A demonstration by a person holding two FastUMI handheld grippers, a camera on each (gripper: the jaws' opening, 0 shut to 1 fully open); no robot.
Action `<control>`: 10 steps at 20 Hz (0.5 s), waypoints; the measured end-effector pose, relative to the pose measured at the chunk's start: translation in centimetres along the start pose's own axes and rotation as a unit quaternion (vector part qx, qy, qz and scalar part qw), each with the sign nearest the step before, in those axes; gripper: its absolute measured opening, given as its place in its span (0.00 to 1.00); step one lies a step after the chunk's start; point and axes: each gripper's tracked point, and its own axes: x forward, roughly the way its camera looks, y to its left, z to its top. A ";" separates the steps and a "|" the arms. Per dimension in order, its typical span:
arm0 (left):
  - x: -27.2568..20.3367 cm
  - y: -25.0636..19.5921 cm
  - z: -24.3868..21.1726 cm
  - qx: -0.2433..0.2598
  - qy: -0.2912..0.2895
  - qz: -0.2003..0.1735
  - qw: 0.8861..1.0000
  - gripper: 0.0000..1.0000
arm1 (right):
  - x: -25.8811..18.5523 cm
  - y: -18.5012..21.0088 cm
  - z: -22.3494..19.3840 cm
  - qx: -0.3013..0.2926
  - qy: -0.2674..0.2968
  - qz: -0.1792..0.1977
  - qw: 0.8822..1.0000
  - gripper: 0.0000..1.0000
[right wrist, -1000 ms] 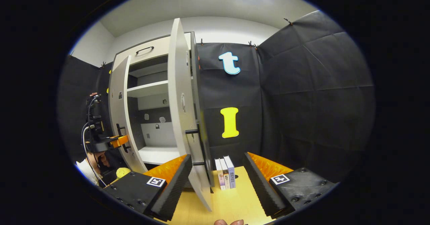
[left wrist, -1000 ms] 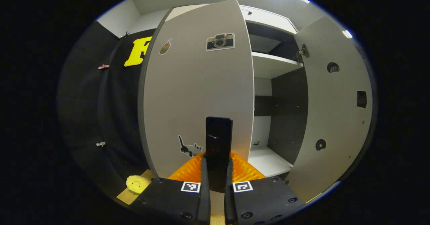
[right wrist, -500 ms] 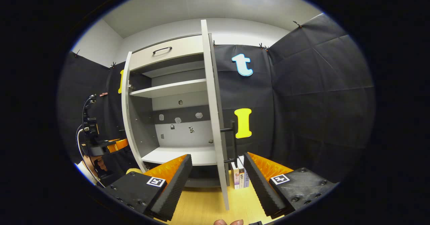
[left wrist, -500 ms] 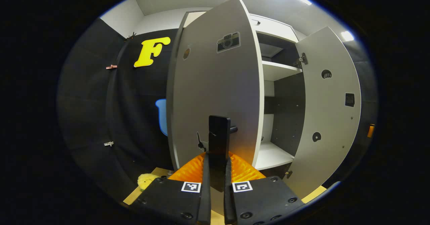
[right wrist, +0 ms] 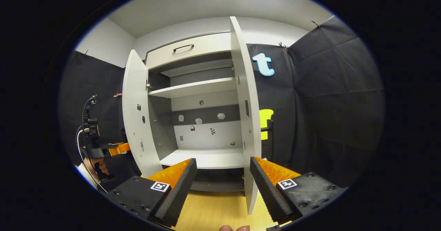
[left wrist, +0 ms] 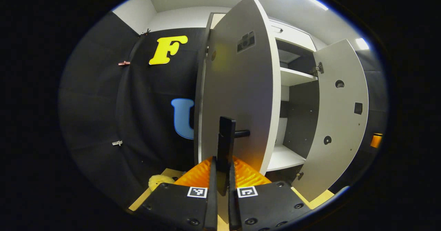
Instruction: Open the right door of the double-door shoe cabinet with the right hand, and open the left door with the left hand.
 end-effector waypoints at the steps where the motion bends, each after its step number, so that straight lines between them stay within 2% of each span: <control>1: -0.2 0.5 -0.4 -0.006 0.005 -0.002 1.000 0.17 | 0.0 0.2 0.0 0.000 0.000 0.001 1.000 0.98; 4: -0.4 1.7 -0.1 -0.029 -0.006 -0.007 1.000 0.16 | 0.1 0.8 -0.2 0.002 0.000 0.003 1.000 0.98; 10: -0.4 5.1 0.3 -0.003 -0.006 0.001 1.000 0.12 | 0.7 2.2 -0.6 -0.003 0.002 0.007 1.000 0.97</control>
